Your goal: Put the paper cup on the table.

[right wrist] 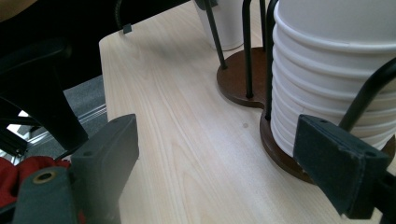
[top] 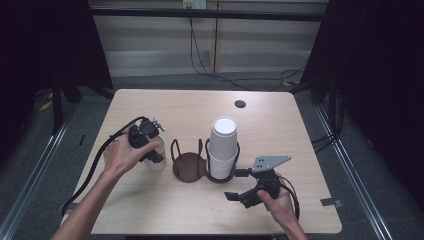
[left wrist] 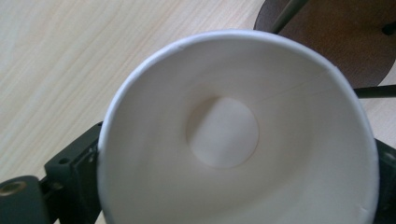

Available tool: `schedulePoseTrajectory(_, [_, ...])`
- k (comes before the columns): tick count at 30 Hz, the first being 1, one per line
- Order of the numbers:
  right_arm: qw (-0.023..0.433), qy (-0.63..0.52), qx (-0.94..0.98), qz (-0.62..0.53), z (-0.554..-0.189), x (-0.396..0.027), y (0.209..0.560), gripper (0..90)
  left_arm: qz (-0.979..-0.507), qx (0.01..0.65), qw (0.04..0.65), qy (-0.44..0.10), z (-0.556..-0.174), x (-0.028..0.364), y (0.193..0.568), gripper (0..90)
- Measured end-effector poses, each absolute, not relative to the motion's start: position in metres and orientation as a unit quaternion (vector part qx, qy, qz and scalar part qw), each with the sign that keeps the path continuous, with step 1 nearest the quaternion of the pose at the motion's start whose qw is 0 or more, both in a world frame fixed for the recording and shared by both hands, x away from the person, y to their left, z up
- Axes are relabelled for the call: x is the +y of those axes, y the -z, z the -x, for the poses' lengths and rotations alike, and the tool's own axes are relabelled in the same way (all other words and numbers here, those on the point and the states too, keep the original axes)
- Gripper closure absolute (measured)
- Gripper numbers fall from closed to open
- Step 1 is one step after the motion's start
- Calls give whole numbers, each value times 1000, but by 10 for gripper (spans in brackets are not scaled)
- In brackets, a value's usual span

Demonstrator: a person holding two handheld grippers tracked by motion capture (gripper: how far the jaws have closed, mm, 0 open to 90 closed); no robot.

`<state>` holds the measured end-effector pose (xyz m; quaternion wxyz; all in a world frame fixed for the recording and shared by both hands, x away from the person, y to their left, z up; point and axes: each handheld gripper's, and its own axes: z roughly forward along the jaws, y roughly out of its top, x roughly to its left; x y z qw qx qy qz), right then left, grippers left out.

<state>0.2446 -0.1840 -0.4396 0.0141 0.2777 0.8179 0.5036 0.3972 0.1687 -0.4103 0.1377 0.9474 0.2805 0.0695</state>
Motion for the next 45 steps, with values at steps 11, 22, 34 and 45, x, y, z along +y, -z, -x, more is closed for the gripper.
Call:
schedulePoseTrajectory(11, [15, -508, 814, -281, -245, -185, 440, 144, -944, 276, 163, -73, -396, 173, 416, 49])
schedulePoseTrajectory(22, [13, -508, 813, -283, -245, -185, 441, 144, -946, 267, 174, -53, -392, 186, 430, 55])
schedulePoseTrajectory(34, [14, -508, 811, -289, -247, -186, 442, 143, -934, 279, 221, -38, -384, 205, 440, 69])
schedulePoseTrajectory(45, [14, -510, 809, -292, -247, -188, 443, 143, -926, 280, 251, -28, -371, 220, 444, 154])
